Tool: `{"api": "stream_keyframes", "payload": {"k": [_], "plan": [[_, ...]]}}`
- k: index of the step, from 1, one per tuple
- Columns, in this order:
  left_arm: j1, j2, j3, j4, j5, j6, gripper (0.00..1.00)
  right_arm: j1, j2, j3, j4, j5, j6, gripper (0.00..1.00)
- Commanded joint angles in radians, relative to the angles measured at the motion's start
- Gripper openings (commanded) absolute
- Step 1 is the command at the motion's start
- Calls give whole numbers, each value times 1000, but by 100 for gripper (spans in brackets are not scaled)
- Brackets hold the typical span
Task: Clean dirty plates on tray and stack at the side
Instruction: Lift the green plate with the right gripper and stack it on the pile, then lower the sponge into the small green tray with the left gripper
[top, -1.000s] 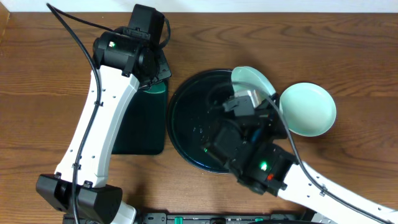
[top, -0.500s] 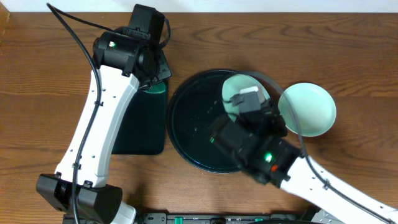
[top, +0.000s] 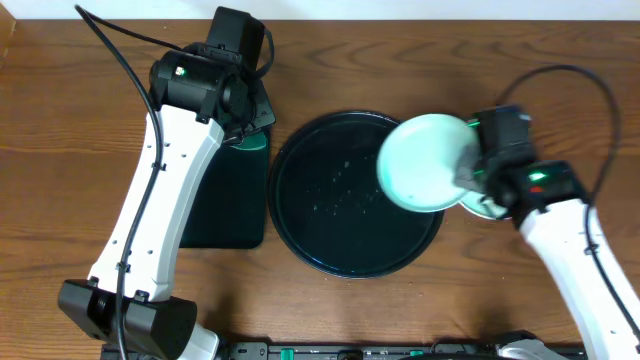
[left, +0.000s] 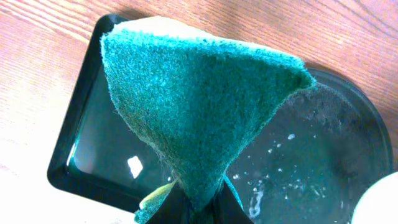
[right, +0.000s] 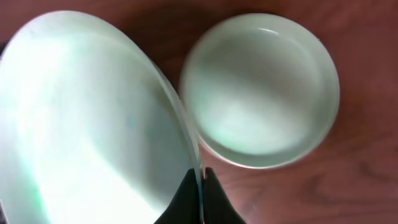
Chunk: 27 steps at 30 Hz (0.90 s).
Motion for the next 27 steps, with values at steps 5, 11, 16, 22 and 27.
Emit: {"api": "stream_keyframes", "payload": {"k": [5, 11, 16, 22, 27], "plan": [[-1, 0, -1, -1, -8, 13, 7, -344, -2, -46, 9, -27, 23, 1], [-1, 1, -6, -4, -9, 18, 7, -449, 30, -207, 163, 14, 38, 1], [-1, 11, -7, -3, -9, 18, 8, -447, 68, -296, 336, -19, 22, 1], [-1, 21, -9, -3, -9, 18, 7, -432, 141, -343, 480, -117, -53, 35], [17, 21, -9, -12, -6, 41, 7, -372, 122, -264, 448, -270, -104, 89]]}}
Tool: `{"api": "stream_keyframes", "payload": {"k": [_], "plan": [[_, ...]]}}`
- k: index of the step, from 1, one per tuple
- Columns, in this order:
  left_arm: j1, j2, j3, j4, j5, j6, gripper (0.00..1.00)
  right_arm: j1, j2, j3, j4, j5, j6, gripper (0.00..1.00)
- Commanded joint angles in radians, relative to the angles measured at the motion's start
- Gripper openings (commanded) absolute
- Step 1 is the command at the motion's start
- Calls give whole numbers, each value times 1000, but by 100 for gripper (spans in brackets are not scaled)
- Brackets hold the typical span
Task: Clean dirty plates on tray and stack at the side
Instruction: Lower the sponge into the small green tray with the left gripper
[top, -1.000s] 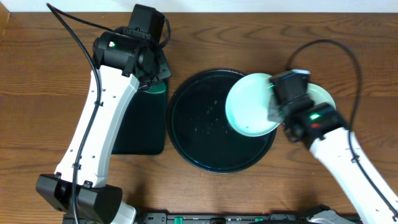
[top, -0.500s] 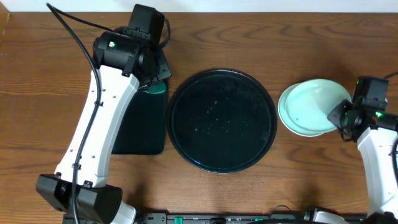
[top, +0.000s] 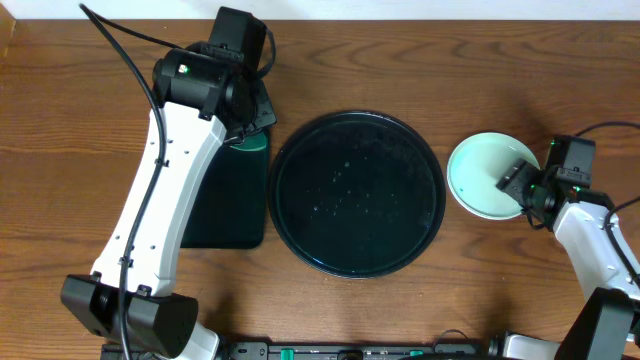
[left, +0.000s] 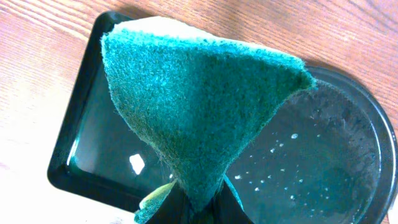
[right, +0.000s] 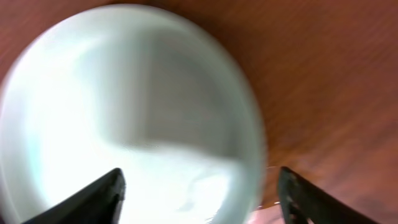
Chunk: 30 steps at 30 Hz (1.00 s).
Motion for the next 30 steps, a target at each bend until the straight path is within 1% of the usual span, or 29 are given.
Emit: {"api": "stream_keyframes", "payload": {"k": [1, 3, 4, 5, 10, 12, 14, 17, 20, 24, 30], "plan": [[23, 7, -9, -19, -5, 56, 7, 53, -29, 98, -64, -88, -43, 91], [42, 7, -14, -34, -6, 72, 7, 81, -43, 177, -148, -75, -55, 93], [54, 7, -19, -37, -6, 77, 7, 94, -47, 217, -188, -72, -68, 95], [67, 7, -26, -39, -5, 86, 7, 107, -48, 260, -227, -71, -84, 99], [159, 9, -104, 8, -4, 116, 7, 174, -47, 390, -336, -72, -148, 99], [189, 12, -161, 44, 11, 156, 7, 200, -47, 404, -348, -72, -166, 99], [208, 15, -227, 73, 19, 158, 7, 220, -47, 405, -357, -71, -169, 99], [224, 17, -347, 135, 20, 134, 7, 238, -47, 405, -373, -72, -169, 99], [235, 17, -463, 229, 21, 99, 7, 242, -47, 405, -376, -72, -179, 99], [235, 17, -596, 355, 20, 105, 7, 243, -47, 405, -380, -72, -180, 99], [235, 17, -745, 513, 21, 247, 7, 252, -47, 405, -387, -72, -180, 99]]}}
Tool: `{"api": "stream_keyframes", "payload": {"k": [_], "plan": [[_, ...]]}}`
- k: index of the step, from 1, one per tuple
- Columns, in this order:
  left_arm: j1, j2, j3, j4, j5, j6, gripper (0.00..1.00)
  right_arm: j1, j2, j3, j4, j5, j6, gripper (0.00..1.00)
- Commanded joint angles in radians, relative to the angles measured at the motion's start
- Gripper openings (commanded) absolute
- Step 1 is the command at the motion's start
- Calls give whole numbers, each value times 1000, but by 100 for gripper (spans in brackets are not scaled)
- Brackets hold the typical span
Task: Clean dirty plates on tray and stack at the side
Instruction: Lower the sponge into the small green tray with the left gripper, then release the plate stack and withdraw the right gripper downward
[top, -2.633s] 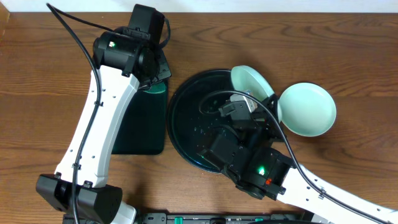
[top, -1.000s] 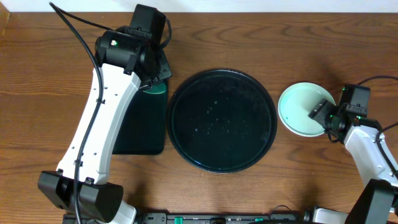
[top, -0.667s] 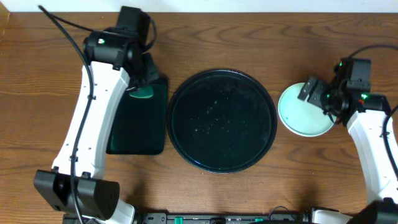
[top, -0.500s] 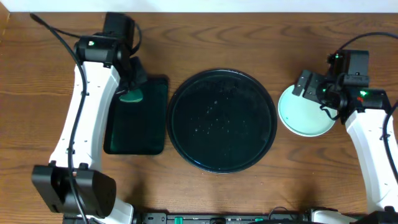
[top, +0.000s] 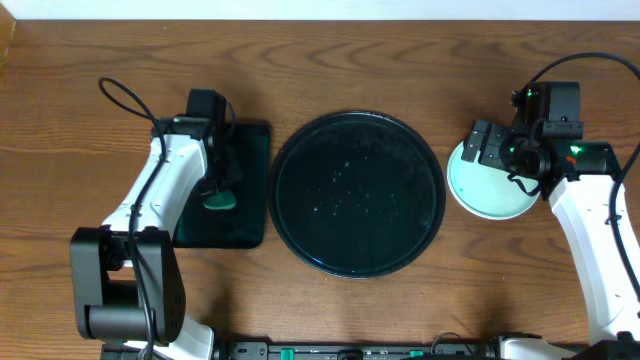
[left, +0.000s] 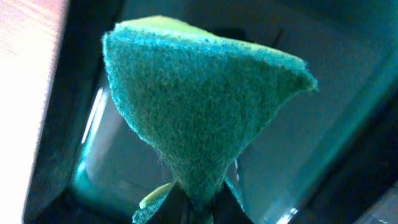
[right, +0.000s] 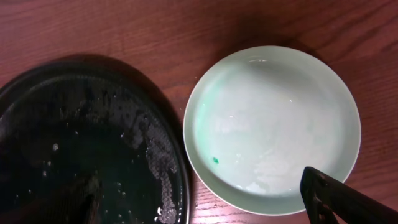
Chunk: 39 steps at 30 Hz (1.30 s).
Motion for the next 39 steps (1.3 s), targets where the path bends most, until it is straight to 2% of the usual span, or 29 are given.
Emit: {"api": "stream_keyframes", "payload": {"k": [1, 3, 4, 5, 7, 9, 17, 25, 39], "plan": [[5, 2, -68, 61, -3, 109, 8, 22, -2, 8, -1, 0, -19, 99], [5, 2, -91, 90, -3, 138, 10, 26, -2, 8, 0, 0, -19, 99], [5, 2, -94, 97, -3, 151, 24, 30, -2, 8, 2, 0, -19, 99], [5, 0, -89, 99, -3, 151, 45, 33, -2, 8, 3, 0, -22, 99], [5, 0, -72, 85, -3, 150, 63, 33, -2, 8, 3, 0, -22, 99], [5, -6, -37, 46, -3, 150, 71, 33, -3, 8, 3, -1, -31, 99], [5, -93, 208, -282, -3, 120, 74, 36, -50, 43, -25, -5, -63, 99], [5, -167, 215, -284, -3, 120, 74, 64, -183, 143, -138, -4, -184, 99], [5, -166, 215, -283, -3, 120, 75, 68, -621, 190, -452, -5, -186, 99]]}}
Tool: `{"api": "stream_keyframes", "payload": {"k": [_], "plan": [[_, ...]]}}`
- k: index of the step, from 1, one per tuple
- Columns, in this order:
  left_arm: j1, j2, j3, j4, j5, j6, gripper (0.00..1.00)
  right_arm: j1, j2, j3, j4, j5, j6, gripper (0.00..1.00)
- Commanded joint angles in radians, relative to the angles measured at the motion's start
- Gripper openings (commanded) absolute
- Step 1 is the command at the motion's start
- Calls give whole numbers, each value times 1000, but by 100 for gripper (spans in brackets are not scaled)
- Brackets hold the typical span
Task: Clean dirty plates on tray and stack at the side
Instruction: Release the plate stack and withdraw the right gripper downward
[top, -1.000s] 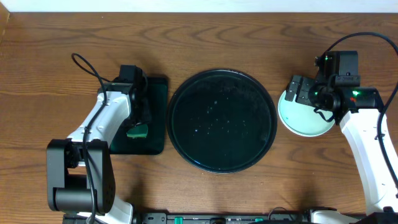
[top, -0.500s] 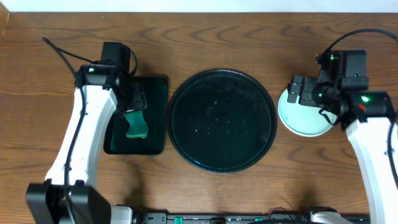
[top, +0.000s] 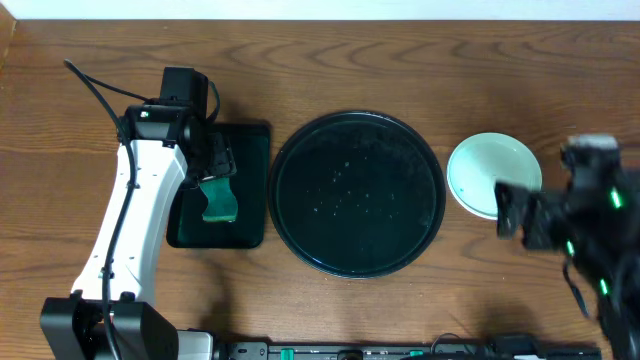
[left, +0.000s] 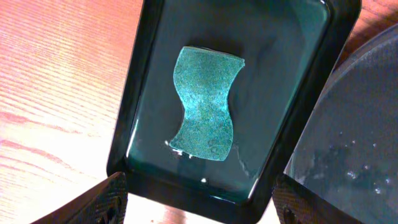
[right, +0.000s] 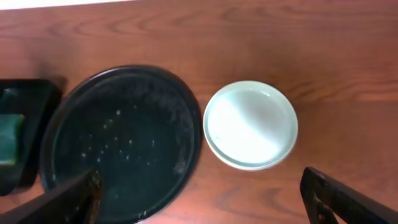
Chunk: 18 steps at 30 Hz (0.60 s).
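Note:
The round black tray (top: 357, 192) holds only water droplets and no plates. A stack of pale green plates (top: 494, 176) sits on the table to its right, also seen in the right wrist view as the plates (right: 250, 133). The green sponge (left: 205, 106) lies flat in the rectangular black basin (top: 250, 215). My left gripper (left: 202, 202) hangs open above the basin with nothing in it. Near the plates' front right, my right gripper (right: 202, 199) is open and high above the table, blurred in the overhead view.
The basin stands directly left of the round tray, their rims nearly touching. Bare wooden table (top: 450, 60) surrounds everything. The left arm (top: 130, 230) runs along the basin's left side.
My left gripper has let go of the sponge, which now lies flat in the basin, and stands open above it. My right gripper has drawn back from over the plates toward the front right.
My right gripper first held a plate by its rim beside another plate on the table, while the left held the sponge. Then the plate lay on the other and the right gripper was open. Then the sponge was down in the basin; now it lies released.

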Motion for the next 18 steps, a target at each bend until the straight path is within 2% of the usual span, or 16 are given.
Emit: {"api": "stream_keyframes", "payload": {"k": [1, 10, 18], "plan": [[5, 5, 9, -3, -5, -4, 75, 11, -99, 15, -85, -6, -13, 99], [5, 5, 9, -3, -5, -4, 75, 11, -212, 15, -307, 42, -51, 99], [5, 5, 9, -3, -5, -4, 75, 11, -217, -8, -107, 40, -102, 99]]}}
